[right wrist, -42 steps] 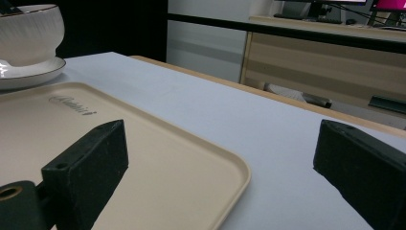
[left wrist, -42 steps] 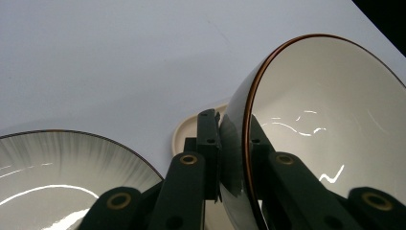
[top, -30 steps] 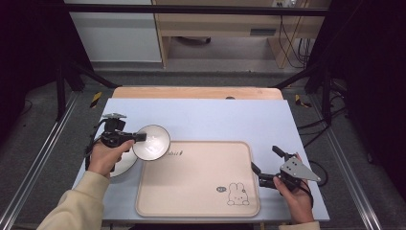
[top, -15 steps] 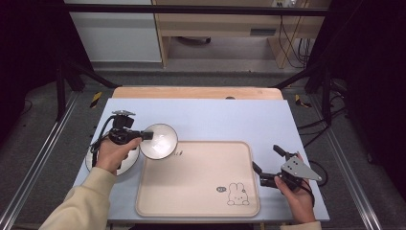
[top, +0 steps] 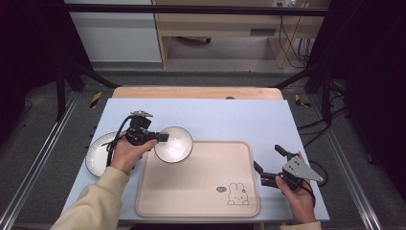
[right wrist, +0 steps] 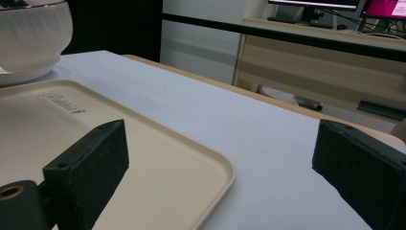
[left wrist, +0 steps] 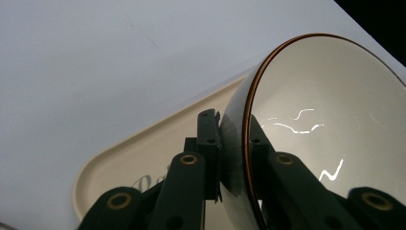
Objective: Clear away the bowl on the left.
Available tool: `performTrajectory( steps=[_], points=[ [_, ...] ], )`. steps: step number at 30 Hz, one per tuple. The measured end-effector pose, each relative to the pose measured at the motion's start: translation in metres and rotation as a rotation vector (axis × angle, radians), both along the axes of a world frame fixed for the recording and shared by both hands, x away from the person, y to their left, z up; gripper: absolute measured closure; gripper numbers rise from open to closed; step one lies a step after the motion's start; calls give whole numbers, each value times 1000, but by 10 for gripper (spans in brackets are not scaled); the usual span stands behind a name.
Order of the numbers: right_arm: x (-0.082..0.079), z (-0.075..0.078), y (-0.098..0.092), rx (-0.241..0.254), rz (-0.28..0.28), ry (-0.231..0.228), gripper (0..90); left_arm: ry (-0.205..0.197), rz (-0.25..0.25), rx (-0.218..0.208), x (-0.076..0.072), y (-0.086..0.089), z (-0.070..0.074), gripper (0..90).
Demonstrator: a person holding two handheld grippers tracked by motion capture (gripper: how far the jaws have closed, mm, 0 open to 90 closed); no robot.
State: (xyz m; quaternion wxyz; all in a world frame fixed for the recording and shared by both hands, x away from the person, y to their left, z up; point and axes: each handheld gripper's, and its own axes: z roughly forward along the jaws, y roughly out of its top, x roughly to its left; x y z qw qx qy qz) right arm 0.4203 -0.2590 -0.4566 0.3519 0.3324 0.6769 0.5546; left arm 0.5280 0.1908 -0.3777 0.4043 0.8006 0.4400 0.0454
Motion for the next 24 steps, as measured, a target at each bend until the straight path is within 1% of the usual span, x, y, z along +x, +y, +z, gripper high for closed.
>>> performTrajectory(
  steps=[1, 5, 7, 12, 23, 24],
  points=[
    [0, 0, 0, 3, -3, 0, 55, 5, -4, -9, 0, -3, -1, 819],
    [0, 0, 0, 3, -3, -2, 56, 20, -19, -21, 2, -11, -5, 819],
    [-1, 0, 0, 4, -4, -2, 56, 18, -21, -18, 2, -13, -6, 819],
    [0, 0, 0, 6, -6, -1, 55, 30, -36, -8, 2, -19, -13, 819],
    [0, 0, 0, 0, -1, 3, 59, 40, -56, -9, 0, -32, -19, 819],
    [0, 0, 0, 5, -3, -2, 59, 40, -59, -9, 0, -34, -19, 819]
  ],
)
